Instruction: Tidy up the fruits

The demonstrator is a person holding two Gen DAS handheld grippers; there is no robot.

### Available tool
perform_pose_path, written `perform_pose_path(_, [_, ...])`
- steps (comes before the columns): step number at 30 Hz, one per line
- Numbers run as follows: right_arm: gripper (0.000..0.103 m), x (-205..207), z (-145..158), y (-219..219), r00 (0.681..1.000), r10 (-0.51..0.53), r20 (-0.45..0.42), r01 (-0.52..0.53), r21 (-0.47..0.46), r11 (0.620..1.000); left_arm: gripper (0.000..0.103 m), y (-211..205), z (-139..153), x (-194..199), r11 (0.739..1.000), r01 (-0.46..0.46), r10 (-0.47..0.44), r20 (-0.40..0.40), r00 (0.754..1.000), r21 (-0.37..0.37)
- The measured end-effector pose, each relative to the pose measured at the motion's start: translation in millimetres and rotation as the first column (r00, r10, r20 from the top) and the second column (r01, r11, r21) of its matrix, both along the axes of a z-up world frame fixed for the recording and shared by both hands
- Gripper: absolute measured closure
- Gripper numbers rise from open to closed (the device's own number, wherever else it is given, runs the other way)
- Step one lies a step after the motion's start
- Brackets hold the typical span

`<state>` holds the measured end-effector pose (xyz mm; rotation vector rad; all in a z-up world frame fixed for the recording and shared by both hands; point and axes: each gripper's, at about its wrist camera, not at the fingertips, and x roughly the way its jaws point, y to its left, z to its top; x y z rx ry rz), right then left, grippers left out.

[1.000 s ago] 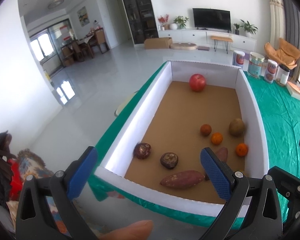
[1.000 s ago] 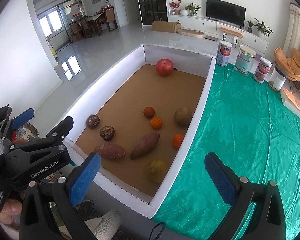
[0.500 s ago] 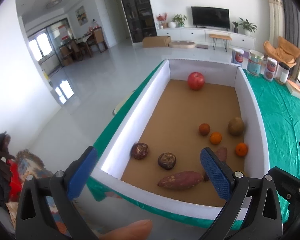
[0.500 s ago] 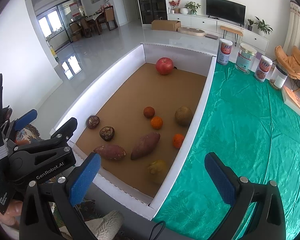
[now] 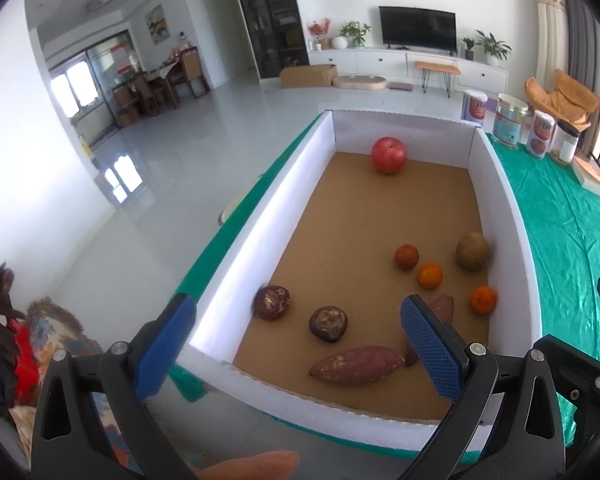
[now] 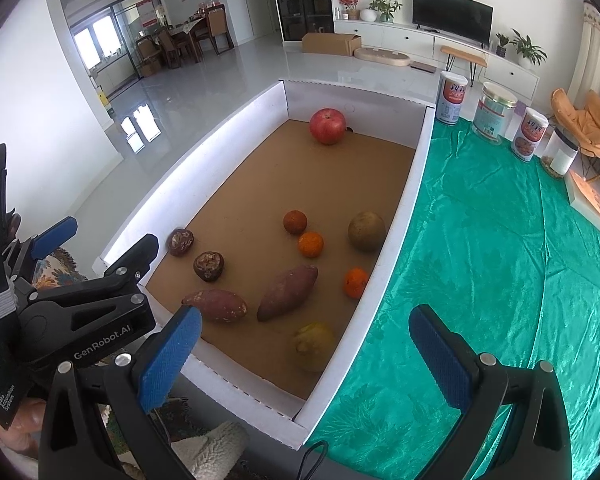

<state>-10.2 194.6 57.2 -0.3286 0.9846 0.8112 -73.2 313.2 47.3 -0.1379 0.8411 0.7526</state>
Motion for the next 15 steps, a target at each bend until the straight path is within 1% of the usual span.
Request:
perform_pose_path(7, [0.0,1.5,-5.3,6.1,1.0,0.009,-0.011,-0.009,-0.007,1.0,0.001,5.6,-5.4,3.2,1.0,-0.001,0.001,-0.013,1.0,-0.009])
perform_pose_path(15, [0.0,2.8,-7.3,7.1,1.0,0.01,-0.008,-0.01,-0.015,1.0,0.001,9.7,-7.8,4.5,1.0,0.006,-0.006,-0.008,1.0,-0.025])
